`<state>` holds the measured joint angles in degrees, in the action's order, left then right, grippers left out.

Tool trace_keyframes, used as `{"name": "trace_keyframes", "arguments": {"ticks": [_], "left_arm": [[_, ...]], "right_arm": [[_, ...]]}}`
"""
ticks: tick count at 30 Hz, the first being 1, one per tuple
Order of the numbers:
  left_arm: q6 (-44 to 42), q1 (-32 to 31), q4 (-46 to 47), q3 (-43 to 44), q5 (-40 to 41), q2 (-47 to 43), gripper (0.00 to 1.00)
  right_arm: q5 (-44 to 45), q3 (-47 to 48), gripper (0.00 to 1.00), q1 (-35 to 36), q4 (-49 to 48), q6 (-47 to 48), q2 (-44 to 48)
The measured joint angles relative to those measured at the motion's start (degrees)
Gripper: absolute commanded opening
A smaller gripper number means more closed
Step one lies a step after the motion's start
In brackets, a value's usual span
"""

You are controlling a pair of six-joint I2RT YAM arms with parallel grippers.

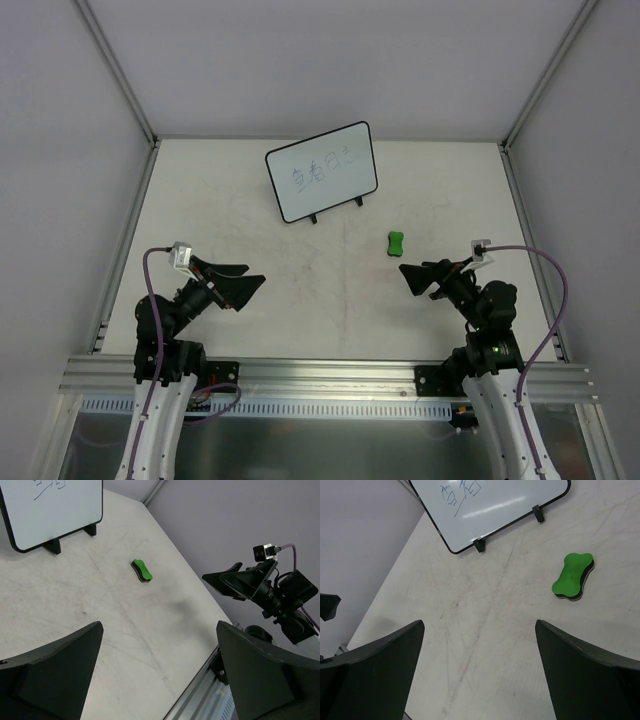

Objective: Erase the whiteboard

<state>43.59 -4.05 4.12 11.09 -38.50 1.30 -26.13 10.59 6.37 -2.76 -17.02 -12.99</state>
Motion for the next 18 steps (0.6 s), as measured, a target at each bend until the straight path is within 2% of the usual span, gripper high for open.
{"name": "trace_keyframes", "arguments": {"ticks": [14,18], "left_arm": [[-1.16,0.00,-0.13,0.00,0.02,-0.66,0.99],[-2.75,0.02,-0.17,0.11,2.54,-0.66,0.99]], "right_arm": [[0.96,0.00,0.99,0.00,0.13,0.04,0.48],[1.97,0.55,0.99,0.00,1.29,0.24,-0.83]]}}
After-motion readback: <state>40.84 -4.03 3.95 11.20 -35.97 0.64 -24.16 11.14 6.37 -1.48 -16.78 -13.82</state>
